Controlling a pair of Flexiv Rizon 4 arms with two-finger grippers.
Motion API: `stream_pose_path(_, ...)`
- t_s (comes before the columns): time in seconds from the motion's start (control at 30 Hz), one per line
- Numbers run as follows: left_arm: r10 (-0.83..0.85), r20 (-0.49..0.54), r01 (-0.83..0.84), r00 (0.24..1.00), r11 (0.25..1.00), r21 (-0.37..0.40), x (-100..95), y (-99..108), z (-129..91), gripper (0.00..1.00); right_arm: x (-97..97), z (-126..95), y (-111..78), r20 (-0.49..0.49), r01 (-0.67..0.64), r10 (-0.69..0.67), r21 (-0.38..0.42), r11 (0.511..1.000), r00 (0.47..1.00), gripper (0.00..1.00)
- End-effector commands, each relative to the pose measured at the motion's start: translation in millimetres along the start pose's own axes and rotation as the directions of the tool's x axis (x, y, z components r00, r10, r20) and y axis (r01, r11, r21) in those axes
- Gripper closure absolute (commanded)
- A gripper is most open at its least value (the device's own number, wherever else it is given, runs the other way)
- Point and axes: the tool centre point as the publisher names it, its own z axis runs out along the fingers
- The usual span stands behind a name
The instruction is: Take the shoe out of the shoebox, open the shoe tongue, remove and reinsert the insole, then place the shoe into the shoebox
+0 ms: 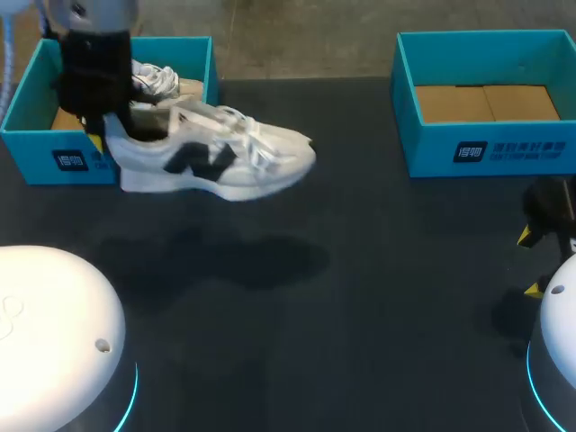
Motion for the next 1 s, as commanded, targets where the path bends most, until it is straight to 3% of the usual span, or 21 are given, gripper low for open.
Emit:
stream_pose_path(0.03, 0.002, 0.007, -0.001, 1.000, 0.994, -0.106, -24.3, -11, 15, 1.00, 1.5, 0, -0.3, 0.003, 0.001, -0.001, 0.001, 1.000, 1.000, 0.00)
stream_pose_path(0.47, 0.026, -0.016, -0.027, 1.000, 0.994, -0.106, -102.3, -29, 52, 1.00, 1.5, 0, -0.3, 0.003, 0.001, -0.001, 0.001, 1.000, 1.000, 0.00)
stream_pose_path(0.6, 0.056, -0.002, -0.056, 0.998, 0.996, -0.066, -123.2, -35, 65, 1.00, 1.5, 0, -0.3, 0.003, 0.001, -0.001, 0.001, 1.000, 1.000, 0.00)
stream_pose_path(1.0, 0.044, 0.001, -0.044, 0.999, 0.999, -0.012, -161.7, -54, 111, 1.00, 1.5, 0, -0.3, 0.003, 0.001, -0.001, 0.001, 1.000, 1.000, 0.00)
